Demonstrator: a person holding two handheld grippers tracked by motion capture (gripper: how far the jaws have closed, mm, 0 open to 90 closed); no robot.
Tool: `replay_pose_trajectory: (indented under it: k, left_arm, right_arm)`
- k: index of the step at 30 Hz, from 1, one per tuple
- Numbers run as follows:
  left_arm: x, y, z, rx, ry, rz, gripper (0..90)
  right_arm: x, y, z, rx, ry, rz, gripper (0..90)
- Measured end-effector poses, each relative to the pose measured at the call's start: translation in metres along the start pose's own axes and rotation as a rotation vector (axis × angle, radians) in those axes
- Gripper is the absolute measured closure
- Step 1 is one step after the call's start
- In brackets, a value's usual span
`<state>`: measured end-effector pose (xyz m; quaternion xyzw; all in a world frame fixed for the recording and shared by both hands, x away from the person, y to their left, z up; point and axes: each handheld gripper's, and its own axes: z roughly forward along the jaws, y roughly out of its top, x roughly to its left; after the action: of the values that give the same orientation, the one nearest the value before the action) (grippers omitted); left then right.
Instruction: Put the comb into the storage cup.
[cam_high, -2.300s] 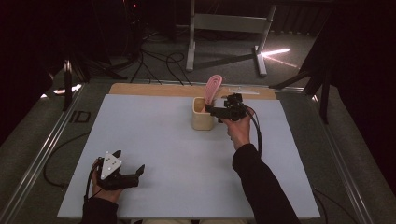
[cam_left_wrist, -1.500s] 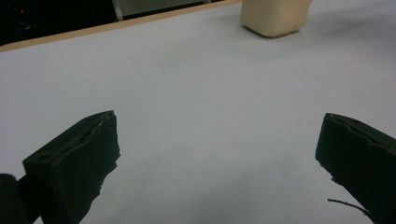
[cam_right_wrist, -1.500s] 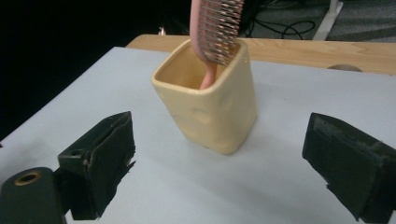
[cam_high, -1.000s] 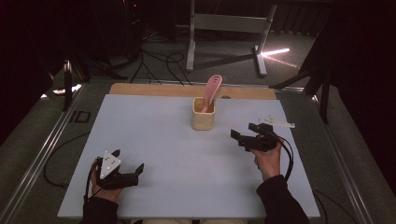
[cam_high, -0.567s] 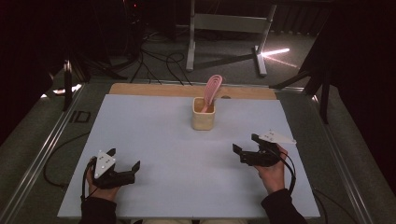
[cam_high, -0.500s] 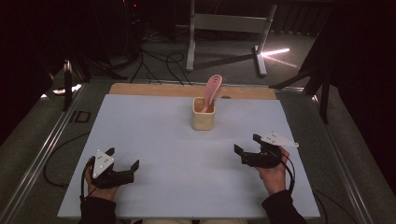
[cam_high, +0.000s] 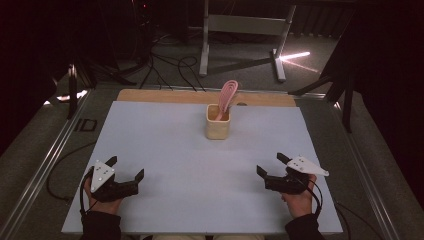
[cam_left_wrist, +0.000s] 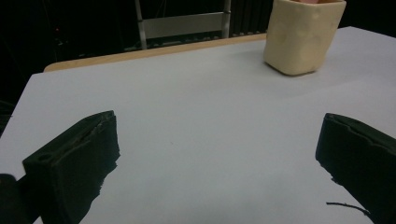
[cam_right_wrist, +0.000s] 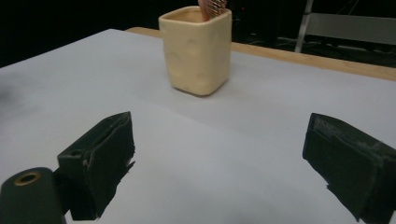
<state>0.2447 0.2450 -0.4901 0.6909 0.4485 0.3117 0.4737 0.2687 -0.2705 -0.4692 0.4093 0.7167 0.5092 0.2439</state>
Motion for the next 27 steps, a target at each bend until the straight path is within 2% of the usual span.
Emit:
replay_pose_trajectory:
  k: [4, 8, 13, 19, 27]
  left_arm:
    - [-0.001, 0.0, 0.0, -0.006, -0.006, 0.011, 0.1]
    - [-0.001, 0.001, -0.001, -0.014, -0.014, 0.016, 0.2]
    - [0.0, 0.0, -0.001, -0.016, -0.026, 0.022, 0.1]
    - [0.0, -0.002, 0.002, -0.008, -0.051, 0.033, 0.1]
    - [-0.001, -0.003, 0.002, -0.002, -0.051, 0.04, 0.1]
  right_arm:
    - [0.0, -0.005, -0.002, -0.02, -0.006, 0.007, 9.1]
    - [0.0, -0.01, -0.006, -0.04, -0.006, -0.009, 9.1]
    - [0.0, -0.016, -0.012, -0.046, -0.015, -0.001, 9.1]
    - [-0.001, -0.015, -0.014, -0.073, -0.013, 0.006, 9.1]
    - [-0.001, -0.019, -0.014, -0.072, -0.02, 0.018, 9.1]
